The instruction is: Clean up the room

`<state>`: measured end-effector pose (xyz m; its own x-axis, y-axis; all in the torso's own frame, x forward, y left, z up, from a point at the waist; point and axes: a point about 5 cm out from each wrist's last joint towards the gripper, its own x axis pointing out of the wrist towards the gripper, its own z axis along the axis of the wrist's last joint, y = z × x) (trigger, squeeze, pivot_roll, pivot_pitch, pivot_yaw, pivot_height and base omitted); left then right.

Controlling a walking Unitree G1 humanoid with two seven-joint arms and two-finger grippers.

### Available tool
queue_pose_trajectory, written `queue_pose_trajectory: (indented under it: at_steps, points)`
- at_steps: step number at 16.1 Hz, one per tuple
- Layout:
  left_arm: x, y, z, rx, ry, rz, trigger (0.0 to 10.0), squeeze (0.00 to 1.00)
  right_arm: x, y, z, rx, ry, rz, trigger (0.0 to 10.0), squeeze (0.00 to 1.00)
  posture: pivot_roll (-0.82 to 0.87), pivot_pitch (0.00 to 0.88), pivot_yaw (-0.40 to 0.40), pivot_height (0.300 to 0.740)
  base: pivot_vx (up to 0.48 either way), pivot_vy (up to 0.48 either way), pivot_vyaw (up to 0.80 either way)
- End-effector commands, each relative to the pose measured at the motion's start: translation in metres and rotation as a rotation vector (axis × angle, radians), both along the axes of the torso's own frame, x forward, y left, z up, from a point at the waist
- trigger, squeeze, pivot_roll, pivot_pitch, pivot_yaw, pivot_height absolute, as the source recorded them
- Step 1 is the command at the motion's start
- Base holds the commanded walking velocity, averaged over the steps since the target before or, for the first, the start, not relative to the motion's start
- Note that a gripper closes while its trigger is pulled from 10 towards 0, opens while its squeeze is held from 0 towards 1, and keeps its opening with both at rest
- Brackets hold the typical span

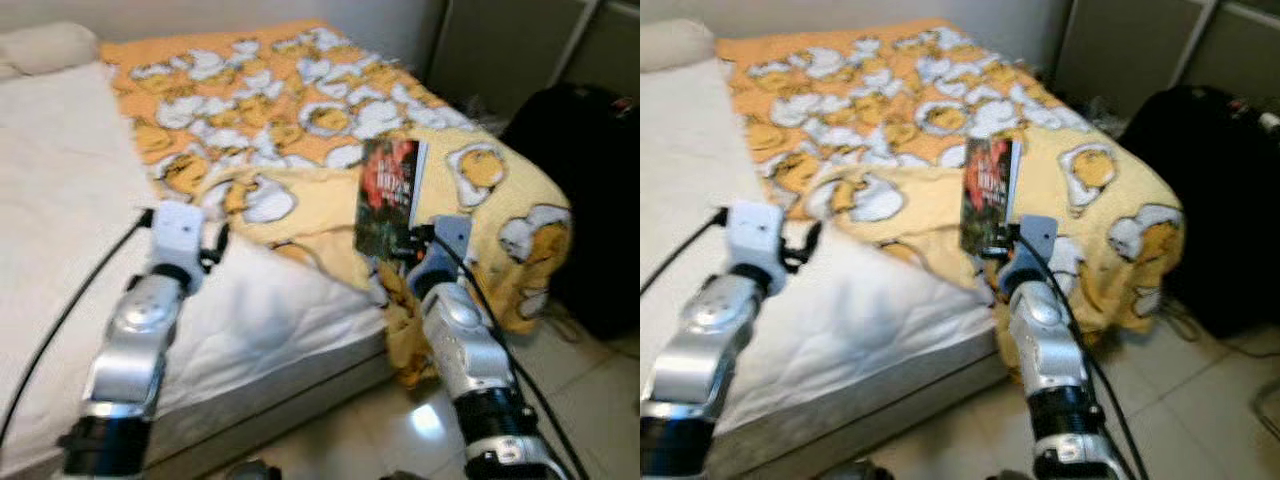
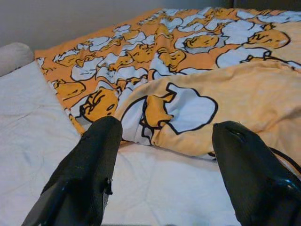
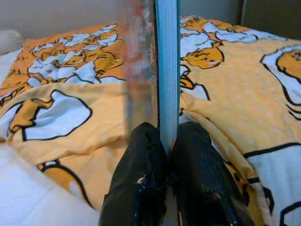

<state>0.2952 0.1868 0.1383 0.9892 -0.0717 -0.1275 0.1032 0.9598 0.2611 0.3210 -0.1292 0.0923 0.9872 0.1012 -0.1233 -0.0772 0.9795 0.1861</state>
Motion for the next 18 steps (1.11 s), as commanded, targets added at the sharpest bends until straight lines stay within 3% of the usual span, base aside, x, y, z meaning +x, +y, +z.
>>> queue_pose_trajectory:
  at_steps: [1,5,18]
  points:
    - [0.0017,0.0044,0.0004,0.014,-0.001,0.015,10.0,0.00,0.0039,0.0021,0.0194,-0.014,-0.094,0.017,10.0,0.00,0.00,0.000,0.003,0.740,0.000,0.337,0.00]
    - [0.0037,0.0029,0.0010,0.012,-0.006,0.009,10.0,0.00,0.0041,0.0040,0.0206,-0.020,-0.099,0.026,10.0,0.00,0.00,0.000,0.003,0.740,0.000,0.342,0.71]
    - [0.0024,0.0043,0.0005,0.012,-0.010,0.021,10.0,0.00,0.0056,0.0059,0.0195,-0.001,-0.086,0.024,10.0,0.00,0.01,0.000,-0.008,0.740,0.000,0.342,0.00]
